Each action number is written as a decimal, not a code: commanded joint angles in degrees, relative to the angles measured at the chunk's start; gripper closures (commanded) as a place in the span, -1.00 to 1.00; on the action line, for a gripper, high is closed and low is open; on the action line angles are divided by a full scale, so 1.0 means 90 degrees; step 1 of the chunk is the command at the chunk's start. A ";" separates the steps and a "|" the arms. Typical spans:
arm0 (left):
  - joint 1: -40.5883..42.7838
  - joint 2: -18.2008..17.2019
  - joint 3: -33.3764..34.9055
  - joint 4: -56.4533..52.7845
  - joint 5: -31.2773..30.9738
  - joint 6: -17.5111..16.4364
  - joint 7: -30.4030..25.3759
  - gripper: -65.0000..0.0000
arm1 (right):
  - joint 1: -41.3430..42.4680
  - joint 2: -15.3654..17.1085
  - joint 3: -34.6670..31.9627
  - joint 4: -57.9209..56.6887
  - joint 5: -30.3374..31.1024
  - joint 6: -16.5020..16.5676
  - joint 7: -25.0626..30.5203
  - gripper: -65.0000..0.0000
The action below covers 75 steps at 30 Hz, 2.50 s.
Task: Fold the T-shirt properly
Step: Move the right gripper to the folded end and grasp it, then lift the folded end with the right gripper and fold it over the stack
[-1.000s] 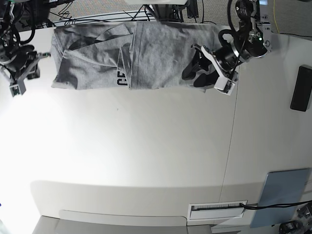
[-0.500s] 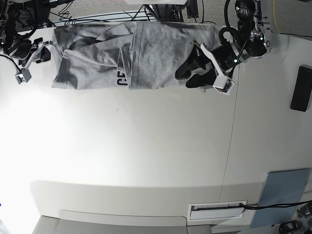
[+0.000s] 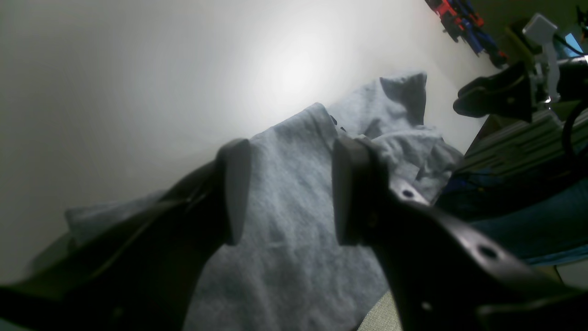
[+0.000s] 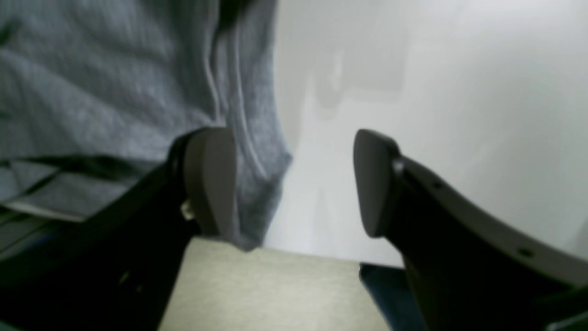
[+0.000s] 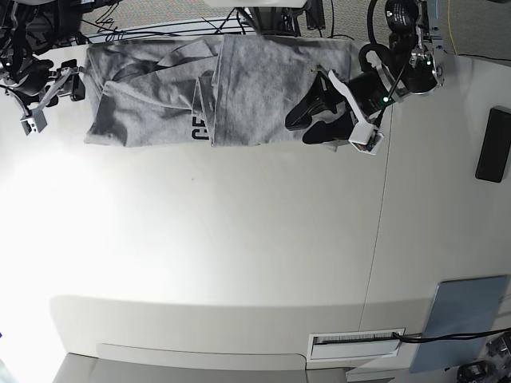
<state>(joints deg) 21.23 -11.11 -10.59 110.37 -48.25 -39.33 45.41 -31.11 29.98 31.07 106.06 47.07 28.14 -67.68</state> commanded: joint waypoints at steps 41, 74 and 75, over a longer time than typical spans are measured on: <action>-0.0015 -0.0017 -0.0005 0.0114 0.0267 -0.0074 -0.0163 0.09 | 0.1059 -0.0257 -0.1501 -0.1923 0.0928 0.0206 -0.0323 0.33; 0.0075 -0.0019 -0.0007 0.0114 0.0588 -0.0074 0.0027 0.09 | 0.1054 -0.1217 0.0165 0.1817 0.1698 0.0056 -0.1282 1.00; 0.0104 -0.0017 -0.0007 0.0114 0.0651 -0.0074 0.0029 0.09 | 0.1008 -0.1304 0.0151 0.2103 0.1700 0.0053 -0.1214 1.00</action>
<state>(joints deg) 22.22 -11.11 -10.59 110.37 -41.36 -39.35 46.72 -21.98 17.52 32.16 124.22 60.97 28.38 -80.05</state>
